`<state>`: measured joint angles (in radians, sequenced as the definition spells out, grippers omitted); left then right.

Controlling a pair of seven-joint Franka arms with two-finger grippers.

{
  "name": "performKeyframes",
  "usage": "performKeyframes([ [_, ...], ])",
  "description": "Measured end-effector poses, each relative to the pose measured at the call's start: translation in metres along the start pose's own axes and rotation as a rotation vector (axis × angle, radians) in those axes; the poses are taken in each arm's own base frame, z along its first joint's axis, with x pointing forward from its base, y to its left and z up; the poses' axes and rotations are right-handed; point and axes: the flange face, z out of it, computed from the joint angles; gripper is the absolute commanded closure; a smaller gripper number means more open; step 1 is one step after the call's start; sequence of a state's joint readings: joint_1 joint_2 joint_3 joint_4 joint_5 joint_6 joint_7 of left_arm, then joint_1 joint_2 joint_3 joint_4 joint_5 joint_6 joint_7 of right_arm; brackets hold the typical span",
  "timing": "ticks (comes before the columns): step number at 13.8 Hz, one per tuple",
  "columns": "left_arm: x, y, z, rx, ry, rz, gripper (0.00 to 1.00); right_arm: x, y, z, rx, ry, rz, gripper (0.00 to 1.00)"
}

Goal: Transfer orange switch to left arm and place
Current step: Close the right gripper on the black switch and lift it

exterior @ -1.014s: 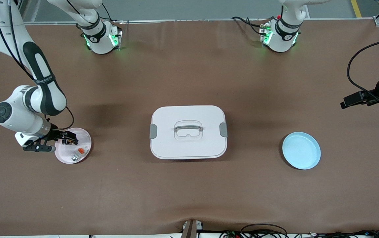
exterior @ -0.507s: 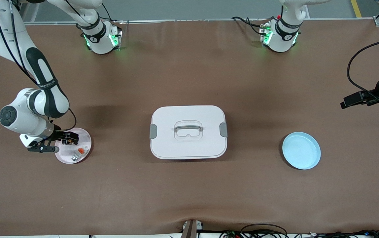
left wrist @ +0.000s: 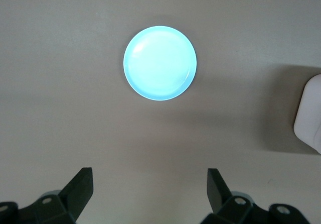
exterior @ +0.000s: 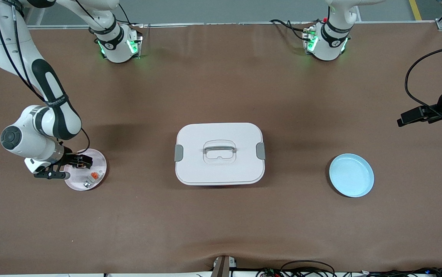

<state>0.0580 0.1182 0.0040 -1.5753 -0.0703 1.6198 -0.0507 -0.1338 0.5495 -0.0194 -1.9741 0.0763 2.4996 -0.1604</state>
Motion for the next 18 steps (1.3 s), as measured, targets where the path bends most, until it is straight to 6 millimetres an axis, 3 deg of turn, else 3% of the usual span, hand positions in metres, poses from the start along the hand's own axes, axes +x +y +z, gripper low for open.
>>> performKeyframes([
  [7,0.0,0.0,0.0,0.0,0.0,0.0,0.0,0.0038,0.0004,-0.0007,-0.001,0.006,0.0,0.0],
  [8,0.0,0.0,0.0,0.0,0.0,0.0,0.0,0.0038,0.0005,-0.0001,-0.001,0.005,0.0,0.22],
  [10,0.0,0.0,0.0,0.0,0.0,0.0,0.0,0.0034,0.0013,0.001,-0.001,0.003,0.002,0.85],
  [11,0.0,0.0,0.0,0.0,0.0,0.0,0.0,0.003,0.0015,0.0017,0.0,0.0,0.003,1.0],
  [15,0.0,0.0,0.0,0.0,0.0,0.0,0.0,0.0028,0.0013,0.0019,0.003,-0.006,0.029,1.0],
  [18,0.0,0.0,0.0,0.0,0.0,0.0,0.0,0.001,-0.0059,0.0009,0.017,-0.074,0.194,1.0],
])
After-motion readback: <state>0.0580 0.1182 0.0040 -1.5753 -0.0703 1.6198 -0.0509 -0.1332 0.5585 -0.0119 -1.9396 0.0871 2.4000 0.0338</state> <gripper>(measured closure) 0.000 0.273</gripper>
